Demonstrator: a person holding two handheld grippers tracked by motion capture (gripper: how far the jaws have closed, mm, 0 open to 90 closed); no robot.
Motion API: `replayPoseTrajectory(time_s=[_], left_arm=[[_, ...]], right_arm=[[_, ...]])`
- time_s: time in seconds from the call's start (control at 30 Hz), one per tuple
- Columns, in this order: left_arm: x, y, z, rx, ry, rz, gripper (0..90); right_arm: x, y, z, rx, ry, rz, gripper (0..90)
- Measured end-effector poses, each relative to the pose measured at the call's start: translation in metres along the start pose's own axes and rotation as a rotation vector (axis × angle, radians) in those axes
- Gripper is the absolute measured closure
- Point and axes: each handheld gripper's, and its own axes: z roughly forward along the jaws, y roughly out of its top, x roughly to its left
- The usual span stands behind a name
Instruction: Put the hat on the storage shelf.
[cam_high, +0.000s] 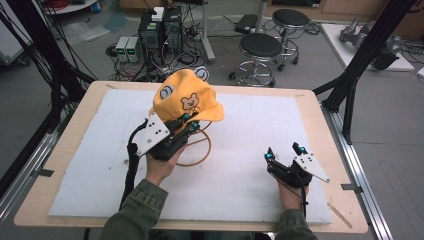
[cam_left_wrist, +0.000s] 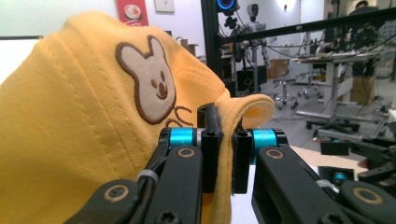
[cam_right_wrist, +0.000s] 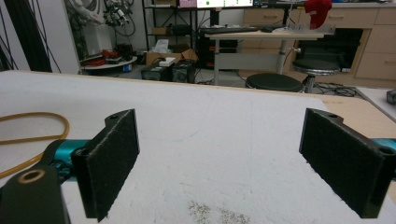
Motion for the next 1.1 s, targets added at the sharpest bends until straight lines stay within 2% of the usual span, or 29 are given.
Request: replayPoseTrajectory(time_s=[0.13, 0.4, 0.6, 0.73, 0.83, 0.93, 1.03, 1.1], left_arm=[[-0.0036, -0.0072, -0.0044, -0.003, -0.002, 0.000, 86.2], [-0.0038, -0.0087, -0.0051, 0.012, -0.022, -0.010, 85.5], [-0.0039, -0.0089, -0.0048, 0.007, -0.027, -0.005, 79.9], [-0.0030, -0.0084, -0.0054, 0.002, -0.040, -0.016, 74.1], [-0.0040, -0.0081, -0.0058, 0.004, -0.046, -0.002, 69.5], [-0.0065, -0.0067, -0.0071, 0.001, -0.032, 0.023, 61.6], [-0.0084, -0.0048, -0.0078, 0.003, -0.030, 0.021, 51.8], [-0.0096, -0.0039, -0.0089, 0.007, -0.036, 0.020, 50.0]], right_arm=[[0.0000, -0.0001, 0.0002, 0.000, 0.000, 0.001, 10.9], [0.0001, -0.0001, 0.0001, 0.000, 0.000, 0.001, 10.9], [-0.0003, -0.0001, 0.0004, -0.002, 0.000, 0.000, 10.9], [-0.0003, -0.0002, 0.0004, 0.003, -0.002, -0.001, 10.9], [-0.0001, -0.0002, 0.0004, 0.002, -0.003, -0.002, 10.9], [-0.0005, -0.0003, 0.0008, 0.001, -0.003, -0.007, 10.9], [-0.0002, -0.0002, 0.0005, 0.002, -0.007, -0.001, 10.8], [0.0001, -0.0001, 0.0000, 0.005, -0.009, 0.008, 10.9]])
